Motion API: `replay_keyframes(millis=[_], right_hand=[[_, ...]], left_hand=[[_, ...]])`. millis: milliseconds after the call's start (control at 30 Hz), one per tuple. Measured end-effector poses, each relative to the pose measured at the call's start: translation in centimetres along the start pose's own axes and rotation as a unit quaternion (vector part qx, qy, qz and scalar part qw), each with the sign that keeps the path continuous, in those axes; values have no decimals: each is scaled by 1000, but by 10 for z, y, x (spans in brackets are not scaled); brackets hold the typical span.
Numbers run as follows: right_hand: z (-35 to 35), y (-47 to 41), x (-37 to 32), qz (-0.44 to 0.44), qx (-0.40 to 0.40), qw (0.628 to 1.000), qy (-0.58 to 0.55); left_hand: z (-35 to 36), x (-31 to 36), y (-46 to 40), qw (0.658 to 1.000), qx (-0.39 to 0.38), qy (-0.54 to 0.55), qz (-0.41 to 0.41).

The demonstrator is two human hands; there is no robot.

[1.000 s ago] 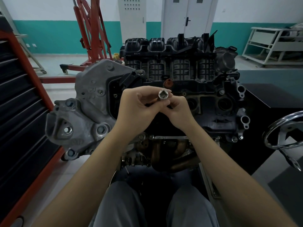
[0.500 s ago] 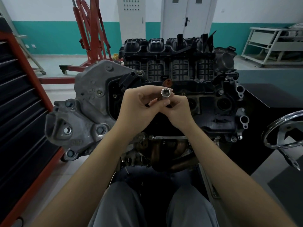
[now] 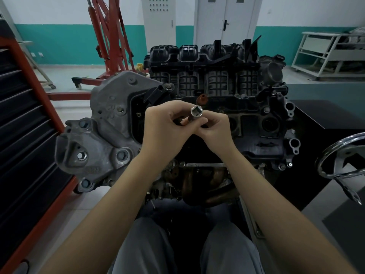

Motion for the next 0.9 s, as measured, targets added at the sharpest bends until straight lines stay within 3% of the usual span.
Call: replay_keyframes(millis=[167, 267, 433, 667, 900], right_hand=[[9, -1, -7, -7, -60, 998, -9], [8, 0, -7, -4, -40, 999, -17], [4, -1, -7, -7, -20, 999, -34], [8, 0, -6, 4, -38, 998, -51], [6, -1, -8, -2, -28, 999, -44]], left_hand=[[4, 0, 0, 998, -18, 55, -11], [9, 2, -1, 996, -48, 79, -13], [3, 6, -1, 1000, 1, 1, 11], [8, -1, 0, 994, -22, 103, -18], [4, 1, 0, 997, 33, 74, -6]])
Point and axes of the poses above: each hand's wrist, its own y-axis away from the middle knuckle, its own z-axis out of the palm, x = y × z, the point moved 9 cm from there along -y, towards the middle knuckle
